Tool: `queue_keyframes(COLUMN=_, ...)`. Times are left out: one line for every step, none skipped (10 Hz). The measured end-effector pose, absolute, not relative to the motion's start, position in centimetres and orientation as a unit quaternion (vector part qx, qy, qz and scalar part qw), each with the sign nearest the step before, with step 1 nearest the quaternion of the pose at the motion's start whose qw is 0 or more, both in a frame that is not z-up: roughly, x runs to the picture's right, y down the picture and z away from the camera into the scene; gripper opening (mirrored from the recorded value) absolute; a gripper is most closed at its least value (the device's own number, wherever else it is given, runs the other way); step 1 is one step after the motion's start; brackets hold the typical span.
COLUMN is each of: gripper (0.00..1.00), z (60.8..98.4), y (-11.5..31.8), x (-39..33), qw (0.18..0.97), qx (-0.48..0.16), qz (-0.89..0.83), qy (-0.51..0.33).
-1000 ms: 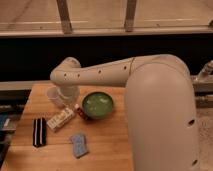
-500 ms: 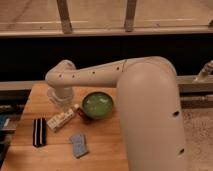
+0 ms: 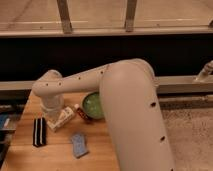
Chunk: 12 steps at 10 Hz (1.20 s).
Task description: Push the eraser across the table
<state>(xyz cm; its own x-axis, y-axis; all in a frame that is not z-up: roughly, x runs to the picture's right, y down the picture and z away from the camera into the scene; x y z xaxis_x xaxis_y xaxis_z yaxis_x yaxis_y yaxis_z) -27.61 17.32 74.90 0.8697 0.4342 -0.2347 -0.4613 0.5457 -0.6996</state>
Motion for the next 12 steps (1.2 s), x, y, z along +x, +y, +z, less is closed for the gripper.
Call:
queue_keyframes(gripper=0.00, z=74.5, y=18.3, x=-27.8, qw=0.877, qx=-0.410, qz=0.250, qy=0.015)
queue_keyframes(gripper=0.00, z=74.2, y=19.2, x=-27.9, qw=0.876, qx=-0.415, qz=0.247, qy=0.015)
queue_keyframes(gripper=0.00, z=73.9, y=20.2, x=-27.8, qw=0.873, qx=-0.422, qz=0.245, qy=0.015)
queue_keyframes(gripper=0.00, z=73.8, y=21.0, x=-27.6, qw=0.871, qx=-0.428, qz=0.243, qy=0.017)
queue_keyframes(gripper=0.00, z=73.7, y=22.0, x=-27.8, qw=0.868, qx=-0.435, qz=0.238, qy=0.018)
queue_keyframes(gripper=0.00, z=73.6, y=23.0, x=-28.1, qw=0.865, qx=-0.446, qz=0.229, qy=0.019)
queue_keyframes(gripper=0.00, z=73.5, y=23.4, x=-28.2, qw=0.864, qx=-0.451, qz=0.221, qy=0.020)
queue_keyframes(gripper=0.00, z=73.6, y=23.5, x=-28.2, qw=0.864, qx=-0.451, qz=0.221, qy=0.020)
queue_keyframes(gripper=0.00, z=73.6, y=23.4, x=-28.1, qw=0.864, qx=-0.451, qz=0.222, qy=0.020)
queue_keyframes(gripper=0.00, z=73.5, y=23.4, x=-28.3, qw=0.865, qx=-0.451, qz=0.220, qy=0.020)
queue_keyframes(gripper=0.00, z=73.6, y=23.4, x=-28.3, qw=0.864, qx=-0.452, qz=0.220, qy=0.020)
queue_keyframes(gripper=0.00, z=73.9, y=23.4, x=-28.5, qw=0.863, qx=-0.455, qz=0.217, qy=0.021)
